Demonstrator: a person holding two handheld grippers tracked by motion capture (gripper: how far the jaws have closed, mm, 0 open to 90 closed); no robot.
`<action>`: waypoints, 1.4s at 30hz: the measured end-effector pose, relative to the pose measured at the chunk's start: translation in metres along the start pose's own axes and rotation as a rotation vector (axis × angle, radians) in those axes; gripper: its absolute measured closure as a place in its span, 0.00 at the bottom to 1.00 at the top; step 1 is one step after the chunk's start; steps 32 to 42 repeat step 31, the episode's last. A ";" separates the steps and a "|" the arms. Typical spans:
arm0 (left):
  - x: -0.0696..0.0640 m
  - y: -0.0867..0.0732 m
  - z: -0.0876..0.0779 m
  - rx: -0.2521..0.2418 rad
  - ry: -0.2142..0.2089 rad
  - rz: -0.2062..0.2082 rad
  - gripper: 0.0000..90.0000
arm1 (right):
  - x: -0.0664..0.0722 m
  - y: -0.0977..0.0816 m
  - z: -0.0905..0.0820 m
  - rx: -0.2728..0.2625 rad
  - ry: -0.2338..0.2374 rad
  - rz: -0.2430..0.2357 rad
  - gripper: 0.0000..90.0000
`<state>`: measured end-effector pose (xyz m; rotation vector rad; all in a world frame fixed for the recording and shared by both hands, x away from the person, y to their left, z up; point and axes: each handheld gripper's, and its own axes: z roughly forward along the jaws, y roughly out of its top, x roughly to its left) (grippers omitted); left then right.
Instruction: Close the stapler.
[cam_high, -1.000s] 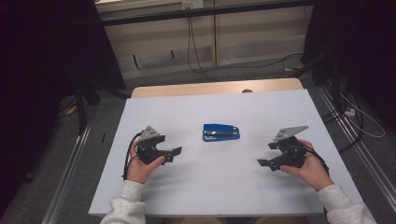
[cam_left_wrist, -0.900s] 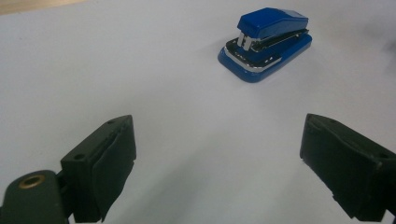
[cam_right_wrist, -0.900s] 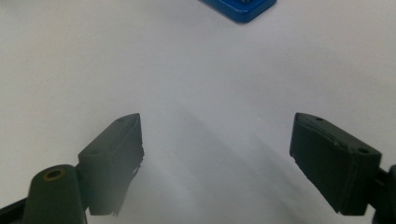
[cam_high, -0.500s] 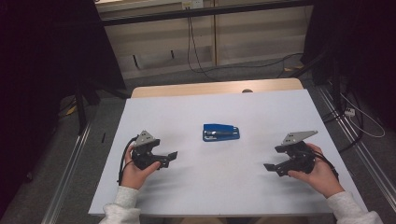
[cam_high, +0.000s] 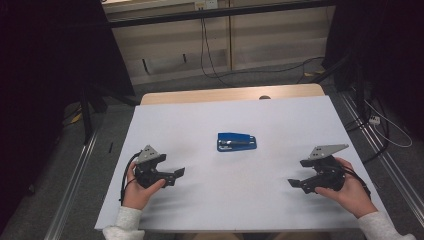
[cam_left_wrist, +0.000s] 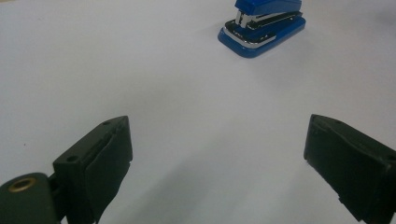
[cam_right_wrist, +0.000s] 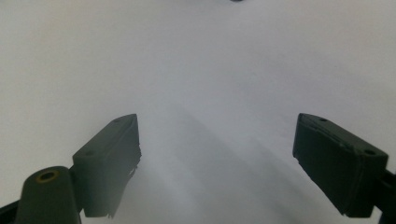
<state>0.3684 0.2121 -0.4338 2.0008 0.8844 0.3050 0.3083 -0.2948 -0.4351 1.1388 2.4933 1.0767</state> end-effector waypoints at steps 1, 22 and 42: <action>0.000 -0.001 -0.001 0.003 0.001 0.005 0.09 | 0.000 -0.001 0.000 -0.003 -0.002 -0.002 0.16; 0.003 -0.025 -0.029 -0.015 -0.002 -0.028 0.09 | -0.001 -0.006 -0.004 0.000 -0.016 -0.003 0.16; 0.003 -0.028 -0.030 -0.008 -0.007 -0.021 0.09 | 0.000 -0.005 -0.002 0.006 -0.014 -0.014 0.16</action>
